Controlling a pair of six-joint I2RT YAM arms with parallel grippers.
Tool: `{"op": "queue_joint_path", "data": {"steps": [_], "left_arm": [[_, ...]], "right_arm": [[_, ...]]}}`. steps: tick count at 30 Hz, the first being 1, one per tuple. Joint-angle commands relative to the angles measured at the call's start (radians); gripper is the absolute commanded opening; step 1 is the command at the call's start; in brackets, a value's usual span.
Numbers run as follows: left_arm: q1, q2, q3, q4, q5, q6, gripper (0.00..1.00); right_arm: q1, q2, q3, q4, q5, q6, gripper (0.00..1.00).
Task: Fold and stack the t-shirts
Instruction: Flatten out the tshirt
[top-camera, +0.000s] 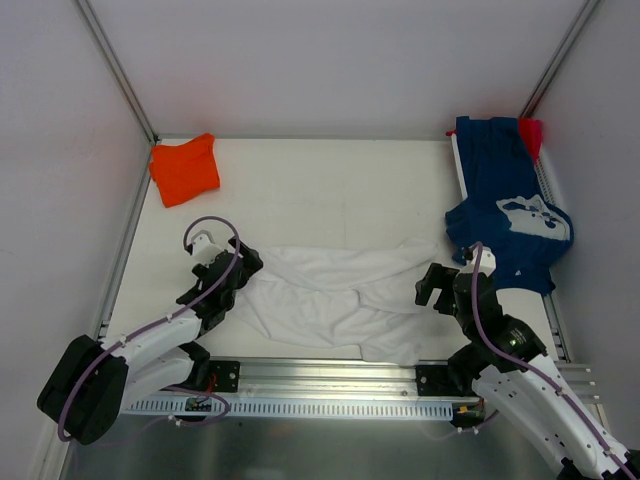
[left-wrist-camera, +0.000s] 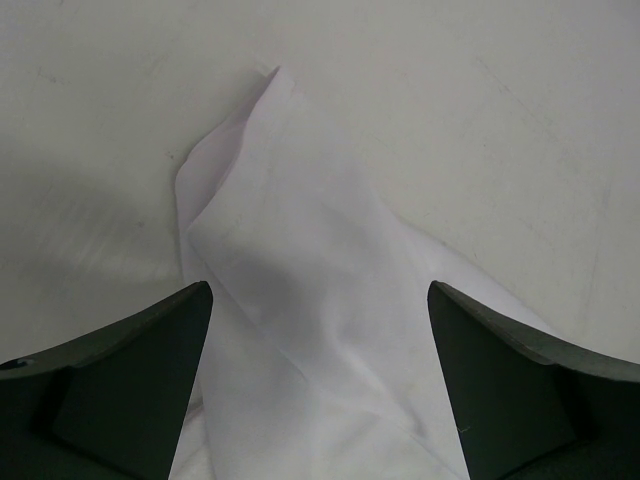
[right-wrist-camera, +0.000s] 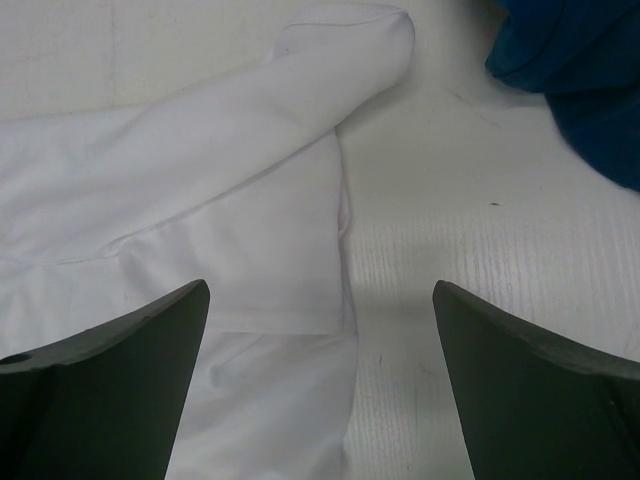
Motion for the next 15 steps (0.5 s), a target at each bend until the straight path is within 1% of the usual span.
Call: {"op": "queue_joint_path", "data": {"steps": [1,15], "left_arm": [[0.008,0.010,0.027,0.003,-0.016,0.023,0.90],[0.023,0.134,0.005,0.118,-0.004,0.020,0.90]], "right_arm": [[0.006,-0.003,-0.004,0.032,-0.005,-0.015,0.99],[0.008,-0.008,-0.009,0.036,-0.008,-0.015,0.99]]}}
